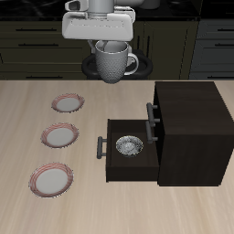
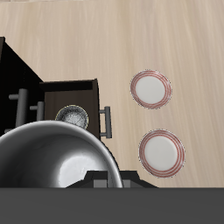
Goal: Place the porcelain mug on top of the cabinet
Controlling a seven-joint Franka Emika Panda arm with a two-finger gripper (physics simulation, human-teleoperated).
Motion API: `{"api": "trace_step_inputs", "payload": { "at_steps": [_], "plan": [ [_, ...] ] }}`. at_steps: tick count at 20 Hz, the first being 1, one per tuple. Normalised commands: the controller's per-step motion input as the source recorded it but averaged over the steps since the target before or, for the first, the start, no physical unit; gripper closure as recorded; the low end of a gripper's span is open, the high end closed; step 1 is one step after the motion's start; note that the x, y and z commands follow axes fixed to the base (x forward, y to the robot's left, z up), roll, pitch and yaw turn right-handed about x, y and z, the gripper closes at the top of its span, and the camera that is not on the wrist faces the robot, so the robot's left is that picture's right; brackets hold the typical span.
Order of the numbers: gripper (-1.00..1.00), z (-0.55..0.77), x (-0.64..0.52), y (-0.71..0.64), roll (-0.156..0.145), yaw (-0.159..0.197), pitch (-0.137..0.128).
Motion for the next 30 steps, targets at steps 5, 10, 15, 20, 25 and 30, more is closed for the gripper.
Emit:
{"api": "trace_step_inputs", "payload": {
  "at_steps": [5,10,15,20,25,30],
  "plan": [
    [1.00,0.12,0.12,0.33,0.022,-0.019,-0.006],
    [1.00,0.12,0.03,0.50,0.042,0.010,-0.020],
    [1.00,0.03,0.25,0.57,0.053,-0.027,0.006],
    [1.00,0.04,0.25,0.43,0.037,-0.010,-0.002],
    [1.00,0.08,0.30,0.25,-0.059,-0.056,0.008],
    [1.00,-0.03,0.05,0.28,-0.038,-0.023,0.015]
  ]
}}
